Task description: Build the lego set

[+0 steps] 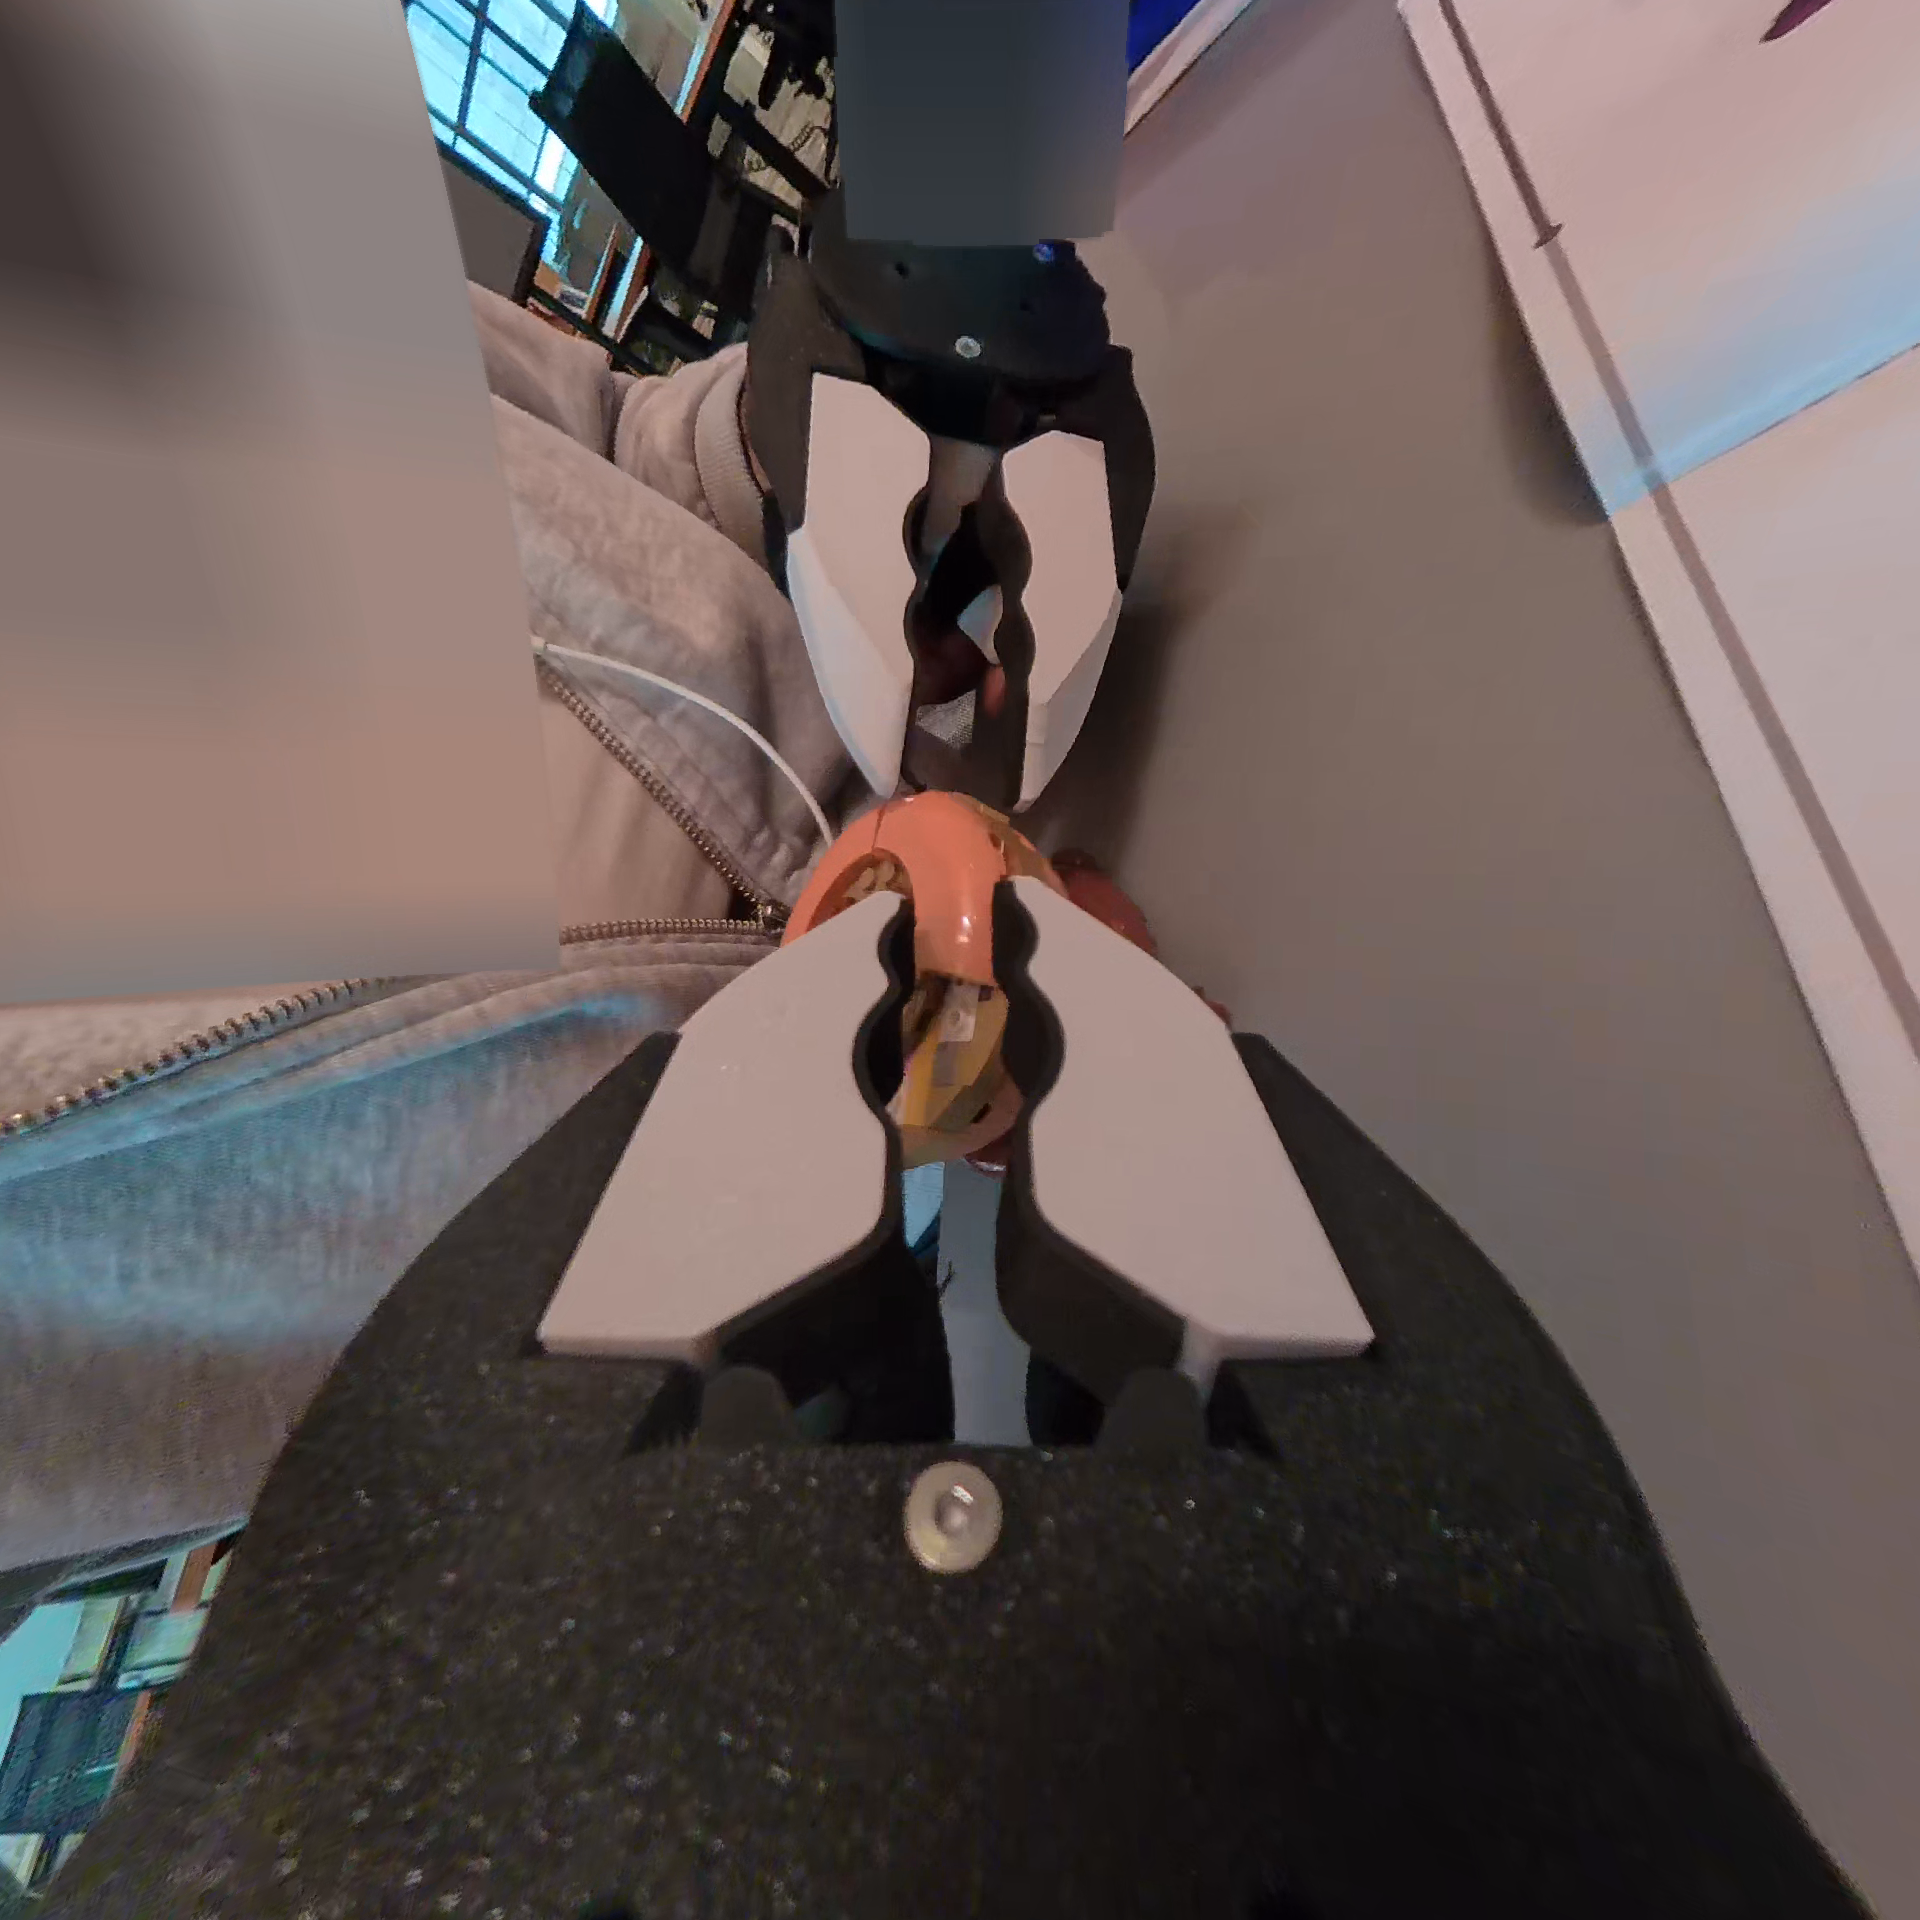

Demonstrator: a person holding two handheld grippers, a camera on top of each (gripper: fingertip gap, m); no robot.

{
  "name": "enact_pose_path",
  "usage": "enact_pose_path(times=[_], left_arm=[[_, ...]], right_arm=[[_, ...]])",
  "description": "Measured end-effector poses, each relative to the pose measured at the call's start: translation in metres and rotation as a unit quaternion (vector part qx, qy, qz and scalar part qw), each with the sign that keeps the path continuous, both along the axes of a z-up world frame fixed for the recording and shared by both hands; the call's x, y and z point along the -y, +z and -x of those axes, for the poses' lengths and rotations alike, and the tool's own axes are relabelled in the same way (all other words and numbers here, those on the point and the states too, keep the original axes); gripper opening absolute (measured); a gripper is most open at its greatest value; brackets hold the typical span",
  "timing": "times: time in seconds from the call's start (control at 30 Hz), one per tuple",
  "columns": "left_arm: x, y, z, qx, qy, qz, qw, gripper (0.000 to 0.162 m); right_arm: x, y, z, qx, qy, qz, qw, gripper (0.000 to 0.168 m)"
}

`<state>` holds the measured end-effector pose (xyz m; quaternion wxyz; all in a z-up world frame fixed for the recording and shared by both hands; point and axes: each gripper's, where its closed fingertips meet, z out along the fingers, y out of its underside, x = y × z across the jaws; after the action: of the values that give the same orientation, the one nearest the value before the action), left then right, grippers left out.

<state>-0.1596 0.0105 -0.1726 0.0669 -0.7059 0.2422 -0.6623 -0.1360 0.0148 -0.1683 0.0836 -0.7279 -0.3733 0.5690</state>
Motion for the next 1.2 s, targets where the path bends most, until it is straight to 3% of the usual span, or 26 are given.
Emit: enact_pose_path(times=[0.47,0.63,0.9,1.0,1.1,1.2], left_arm=[[0.004,0.000,0.003,-0.005,-0.003,-0.014,1.000,0.023],[0.006,-0.002,0.000,-0.012,-0.007,-0.034,0.999,0.034],[0.011,-0.003,-0.003,-0.017,-0.017,-0.051,0.998,0.030],[0.011,-0.003,-0.003,-0.021,-0.017,-0.059,0.998,0.030],[0.012,-0.003,-0.003,-0.022,-0.020,-0.063,0.998,0.029],[0.012,-0.003,-0.003,-0.020,-0.021,-0.065,0.997,0.029]], right_arm=[[0.004,0.000,0.012,0.002,0.010,-0.027,1.000,0.014],[0.004,-0.002,0.014,0.003,0.002,-0.027,1.000,0.014],[0.004,-0.002,0.015,-0.005,-0.032,-0.041,0.999,0.018],[-0.005,0.011,0.006,-0.021,-0.107,-0.055,0.993,0.034],[-0.008,0.018,-0.018,-0.025,-0.230,-0.022,0.973,0.076],[0.015,0.007,-0.037,-0.019,-0.330,0.012,0.944,0.096]])
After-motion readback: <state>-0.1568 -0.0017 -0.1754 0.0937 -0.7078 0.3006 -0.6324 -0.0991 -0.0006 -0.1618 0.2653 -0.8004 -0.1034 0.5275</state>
